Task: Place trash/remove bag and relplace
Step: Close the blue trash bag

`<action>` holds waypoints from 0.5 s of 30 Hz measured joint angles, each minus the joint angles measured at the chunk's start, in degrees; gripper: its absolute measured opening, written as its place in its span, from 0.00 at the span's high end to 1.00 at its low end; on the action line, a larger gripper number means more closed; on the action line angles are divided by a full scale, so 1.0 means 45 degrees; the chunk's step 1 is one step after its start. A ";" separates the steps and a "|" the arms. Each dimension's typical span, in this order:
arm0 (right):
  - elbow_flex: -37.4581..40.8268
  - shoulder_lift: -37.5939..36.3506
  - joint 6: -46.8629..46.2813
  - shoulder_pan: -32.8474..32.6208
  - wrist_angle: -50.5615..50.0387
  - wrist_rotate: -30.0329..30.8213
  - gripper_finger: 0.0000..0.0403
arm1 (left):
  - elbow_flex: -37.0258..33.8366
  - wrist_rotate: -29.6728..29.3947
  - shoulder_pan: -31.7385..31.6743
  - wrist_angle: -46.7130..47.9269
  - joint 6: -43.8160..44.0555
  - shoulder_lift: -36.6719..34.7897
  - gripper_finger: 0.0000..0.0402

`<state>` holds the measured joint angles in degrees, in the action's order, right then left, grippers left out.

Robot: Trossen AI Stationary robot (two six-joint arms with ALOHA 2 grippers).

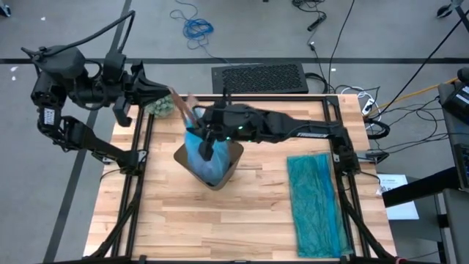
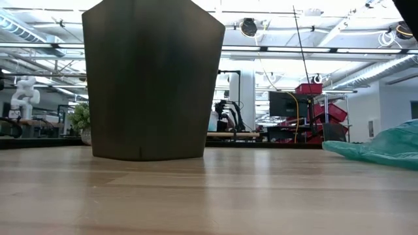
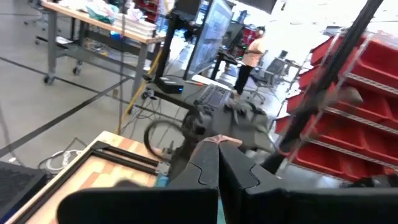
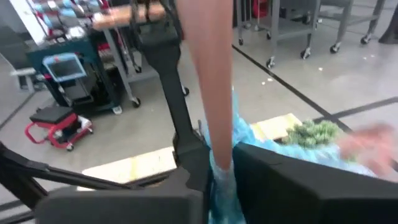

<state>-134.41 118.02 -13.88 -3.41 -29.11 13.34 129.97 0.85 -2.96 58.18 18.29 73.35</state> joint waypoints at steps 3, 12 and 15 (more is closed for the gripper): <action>0.0000 -0.0508 0.0022 0.0030 -0.0056 -0.0056 0.79 | 0.0010 0.0143 0.0000 0.0009 0.0115 -0.0051 1.00; -0.0014 -0.1596 0.0285 0.0279 -0.0547 -0.0741 0.51 | 0.0010 0.0158 0.0000 0.0146 0.0149 -0.0105 1.00; -0.0019 -0.1759 0.0653 0.0281 -0.1310 -0.0732 0.44 | 0.0010 0.0240 0.0000 0.0122 0.0144 -0.0105 1.00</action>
<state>-134.50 110.10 -10.95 -2.14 -35.01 10.04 130.02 1.93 -2.96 58.72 18.94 72.88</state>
